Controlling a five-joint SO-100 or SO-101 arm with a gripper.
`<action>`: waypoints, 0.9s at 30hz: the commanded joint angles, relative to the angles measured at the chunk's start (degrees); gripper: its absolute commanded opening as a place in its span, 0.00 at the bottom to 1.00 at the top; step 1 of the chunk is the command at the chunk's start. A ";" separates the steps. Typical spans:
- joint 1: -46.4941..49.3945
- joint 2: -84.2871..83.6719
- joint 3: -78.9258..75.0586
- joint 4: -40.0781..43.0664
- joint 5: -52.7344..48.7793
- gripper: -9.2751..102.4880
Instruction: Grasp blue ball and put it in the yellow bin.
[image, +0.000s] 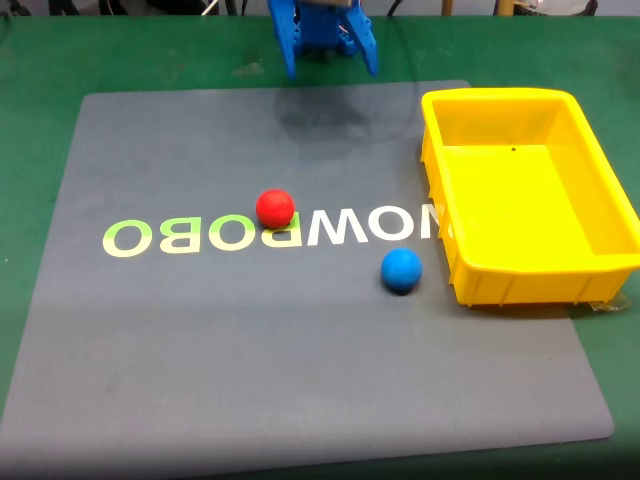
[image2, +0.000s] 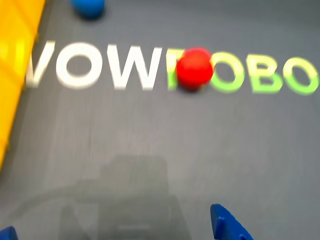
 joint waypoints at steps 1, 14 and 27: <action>0.00 -18.63 -13.54 -7.91 1.23 0.45; -4.83 -52.82 -31.46 -24.35 1.67 0.45; -8.17 -80.33 -52.82 -30.50 2.64 0.44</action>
